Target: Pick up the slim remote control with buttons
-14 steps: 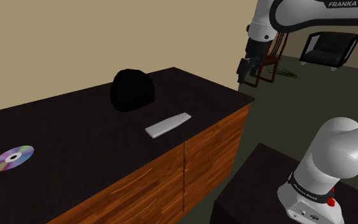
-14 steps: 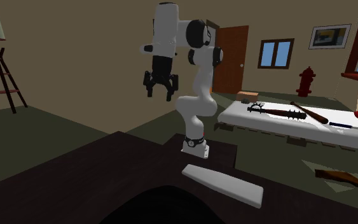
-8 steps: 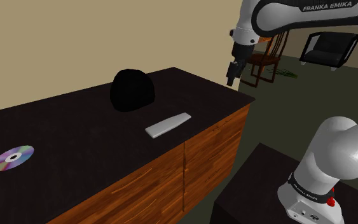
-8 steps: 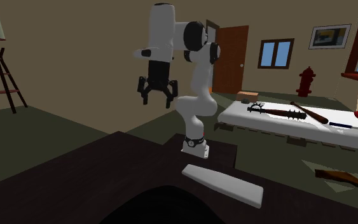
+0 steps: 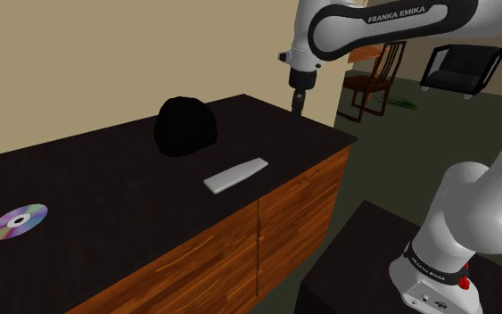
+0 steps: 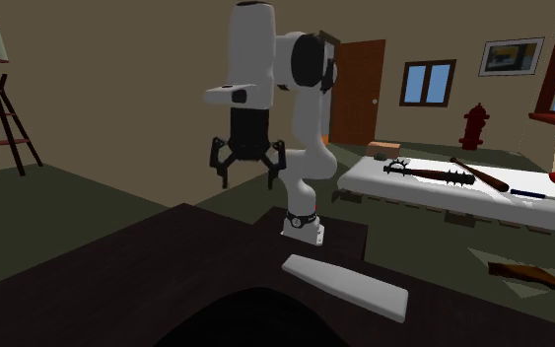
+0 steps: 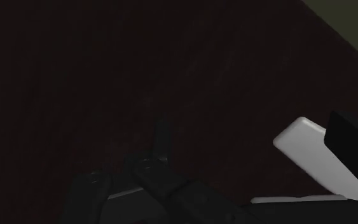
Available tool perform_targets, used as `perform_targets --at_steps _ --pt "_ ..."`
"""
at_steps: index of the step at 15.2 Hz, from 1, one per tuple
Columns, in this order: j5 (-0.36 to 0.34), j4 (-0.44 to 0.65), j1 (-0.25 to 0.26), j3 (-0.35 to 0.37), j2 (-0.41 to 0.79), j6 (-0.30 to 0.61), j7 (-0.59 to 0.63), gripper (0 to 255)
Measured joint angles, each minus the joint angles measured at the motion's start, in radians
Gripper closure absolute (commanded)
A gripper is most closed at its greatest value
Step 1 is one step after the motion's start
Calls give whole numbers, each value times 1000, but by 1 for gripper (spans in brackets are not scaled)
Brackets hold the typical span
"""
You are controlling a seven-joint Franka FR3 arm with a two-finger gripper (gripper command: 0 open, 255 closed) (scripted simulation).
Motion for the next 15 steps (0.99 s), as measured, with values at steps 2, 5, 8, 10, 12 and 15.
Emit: perform_targets --at_steps 2,5,8,10,12,15 --pt "13 21 32 10 60 29 -66 0" --pt "29 79 70 19 147 44 -180 0" --pt "44 134 105 35 226 54 -291 0" --pt "53 163 129 52 272 62 -356 0" --pt "59 191 150 70 309 60 -425 0" --pt "66 207 181 99 351 70 -522 0"
